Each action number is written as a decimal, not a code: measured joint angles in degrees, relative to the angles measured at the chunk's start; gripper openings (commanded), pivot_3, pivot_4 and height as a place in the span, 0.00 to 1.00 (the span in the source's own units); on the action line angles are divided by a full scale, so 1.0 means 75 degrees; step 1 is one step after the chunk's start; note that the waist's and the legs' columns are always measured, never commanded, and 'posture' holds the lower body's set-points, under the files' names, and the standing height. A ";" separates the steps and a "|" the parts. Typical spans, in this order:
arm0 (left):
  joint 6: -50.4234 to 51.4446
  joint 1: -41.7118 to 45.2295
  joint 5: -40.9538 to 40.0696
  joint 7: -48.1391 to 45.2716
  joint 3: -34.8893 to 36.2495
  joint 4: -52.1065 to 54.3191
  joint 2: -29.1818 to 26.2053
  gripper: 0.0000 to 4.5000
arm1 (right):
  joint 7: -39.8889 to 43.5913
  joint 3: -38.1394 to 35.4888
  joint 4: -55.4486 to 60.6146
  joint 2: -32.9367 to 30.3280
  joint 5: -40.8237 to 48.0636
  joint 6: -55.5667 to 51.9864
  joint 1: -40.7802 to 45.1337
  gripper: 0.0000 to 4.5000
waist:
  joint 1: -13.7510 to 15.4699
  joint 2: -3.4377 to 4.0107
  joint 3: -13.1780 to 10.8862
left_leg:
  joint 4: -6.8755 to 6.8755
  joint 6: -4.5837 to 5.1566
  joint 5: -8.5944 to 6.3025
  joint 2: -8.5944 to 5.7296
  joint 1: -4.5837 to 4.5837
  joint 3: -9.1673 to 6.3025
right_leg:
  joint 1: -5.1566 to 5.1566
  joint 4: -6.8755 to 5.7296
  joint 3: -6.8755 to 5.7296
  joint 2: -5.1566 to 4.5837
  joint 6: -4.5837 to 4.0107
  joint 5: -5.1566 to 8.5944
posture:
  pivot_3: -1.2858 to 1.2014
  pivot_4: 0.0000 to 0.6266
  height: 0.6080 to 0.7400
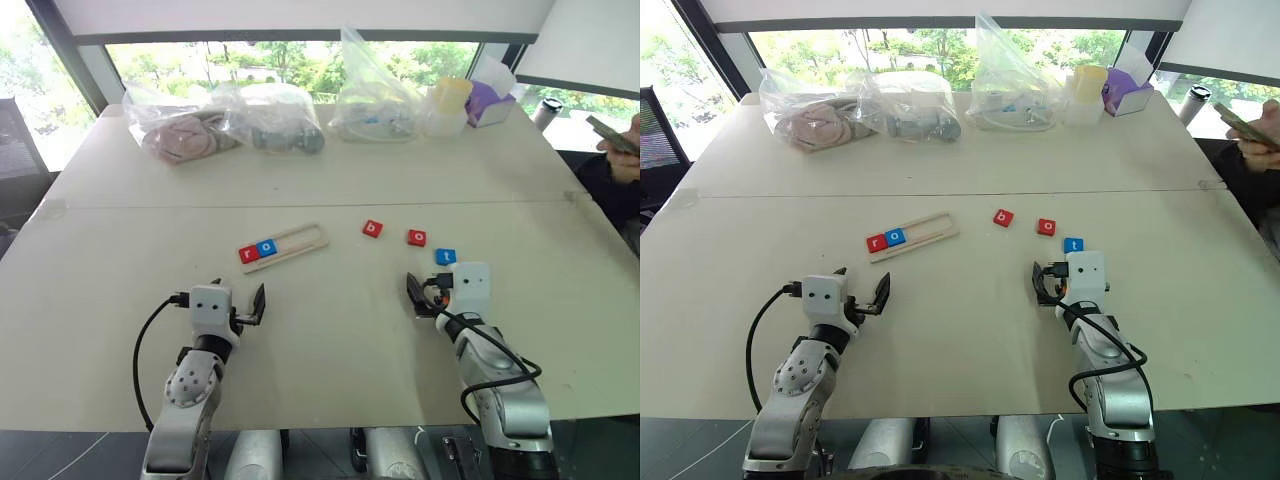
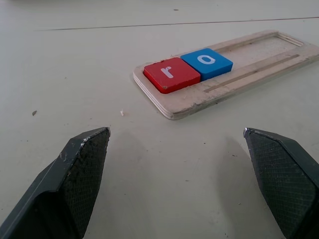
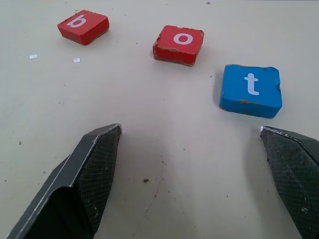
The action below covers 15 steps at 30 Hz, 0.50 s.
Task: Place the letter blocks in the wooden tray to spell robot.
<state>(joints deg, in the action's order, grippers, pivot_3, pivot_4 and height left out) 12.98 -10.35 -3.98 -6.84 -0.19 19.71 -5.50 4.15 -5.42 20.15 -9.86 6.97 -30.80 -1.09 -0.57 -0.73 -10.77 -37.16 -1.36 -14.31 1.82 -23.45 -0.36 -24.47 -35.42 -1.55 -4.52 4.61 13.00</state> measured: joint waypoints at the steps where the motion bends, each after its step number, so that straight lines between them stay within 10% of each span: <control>1: 0.0000 0.0000 0.0000 0.0000 0.0000 0.0000 0.0000 1.00 | 0.0000 0.0000 0.0000 0.0000 0.0000 0.0000 0.0000 1.00 | -0.0001 0.0000 0.0000 | 0.0000 0.0000 0.0000 0.0000 0.0000 0.0000 | 0.0000 0.0000 0.0000 0.0000 0.0000 0.0000 | 0.52 0.24 1.00; 15: 0.0074 0.0054 -0.0004 0.0073 -0.0003 0.0007 0.0019 1.00 | -0.0026 0.0000 0.0000 0.0002 0.0003 -0.0001 0.0001 1.00 | 0.0000 0.0000 0.0000 | -0.0001 0.0000 0.0000 0.0000 0.0000 0.0000 | 0.0001 -0.0001 0.0000 0.0000 -0.0001 0.0000 | 0.52 0.24 1.00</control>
<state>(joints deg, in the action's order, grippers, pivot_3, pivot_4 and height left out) 13.53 -9.95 -4.00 -6.29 -0.21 19.76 -5.36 3.96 -5.42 20.15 -9.84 6.99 -30.80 -1.08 -0.57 -0.73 -10.77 -37.16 -1.35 -14.31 1.82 -23.45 -0.36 -24.46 -35.42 -1.55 -4.52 4.60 13.00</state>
